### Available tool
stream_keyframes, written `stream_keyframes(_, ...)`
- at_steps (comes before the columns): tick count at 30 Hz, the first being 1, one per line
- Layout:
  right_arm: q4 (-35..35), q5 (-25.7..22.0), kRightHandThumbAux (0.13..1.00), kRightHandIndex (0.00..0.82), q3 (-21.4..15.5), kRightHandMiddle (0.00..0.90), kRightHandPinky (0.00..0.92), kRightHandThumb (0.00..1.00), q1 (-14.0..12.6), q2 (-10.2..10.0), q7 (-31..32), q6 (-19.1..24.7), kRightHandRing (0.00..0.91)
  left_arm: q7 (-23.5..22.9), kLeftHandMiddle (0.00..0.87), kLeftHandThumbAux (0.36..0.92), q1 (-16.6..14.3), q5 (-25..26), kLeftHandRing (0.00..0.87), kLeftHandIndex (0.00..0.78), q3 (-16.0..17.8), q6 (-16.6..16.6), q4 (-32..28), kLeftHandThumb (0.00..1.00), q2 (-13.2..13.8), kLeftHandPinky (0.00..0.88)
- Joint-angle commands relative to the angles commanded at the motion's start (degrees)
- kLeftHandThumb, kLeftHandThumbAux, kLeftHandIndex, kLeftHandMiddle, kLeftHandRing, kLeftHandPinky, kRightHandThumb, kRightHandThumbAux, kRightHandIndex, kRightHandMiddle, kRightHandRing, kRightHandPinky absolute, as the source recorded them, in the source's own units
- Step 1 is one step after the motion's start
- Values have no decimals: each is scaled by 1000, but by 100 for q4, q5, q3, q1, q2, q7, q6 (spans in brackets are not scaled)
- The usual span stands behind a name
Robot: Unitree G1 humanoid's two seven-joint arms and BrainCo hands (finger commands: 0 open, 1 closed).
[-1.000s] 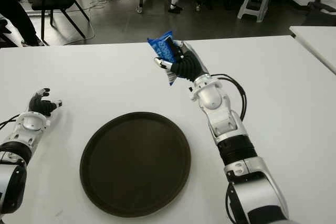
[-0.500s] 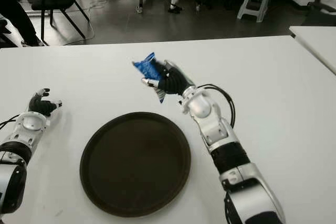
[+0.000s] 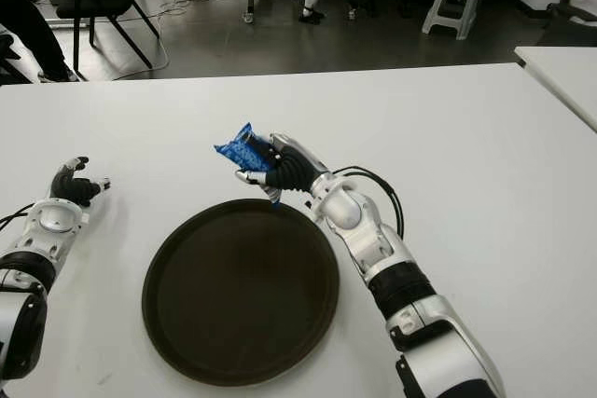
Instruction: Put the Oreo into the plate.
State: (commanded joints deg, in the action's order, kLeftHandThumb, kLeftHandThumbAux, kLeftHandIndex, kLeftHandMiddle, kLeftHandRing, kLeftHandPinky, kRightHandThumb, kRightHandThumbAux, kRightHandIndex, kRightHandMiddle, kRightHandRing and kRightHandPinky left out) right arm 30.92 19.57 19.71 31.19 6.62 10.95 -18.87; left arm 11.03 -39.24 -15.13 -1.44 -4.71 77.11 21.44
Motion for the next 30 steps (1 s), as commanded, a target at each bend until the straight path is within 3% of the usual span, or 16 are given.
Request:
stream_keyframes(6,-154,-96,681,397,29,508,799,850,-116,-19,271,249,787,-27,115,773,1,39,152,41,34,-9,-3,284,-10,193)
stream_keyframes(19,-183,256,675,408,220,525,836,855,-132,-16,196,423,837,-36,126,762,-17,-1,162,41,2,40,7,284,-12,182)
stream_keyframes(30,5,501,673,415,370,531,835,856,-116,-1,9,219,841,9,121,756,-31,-49,154,37,-76,69,0,271,-17,173)
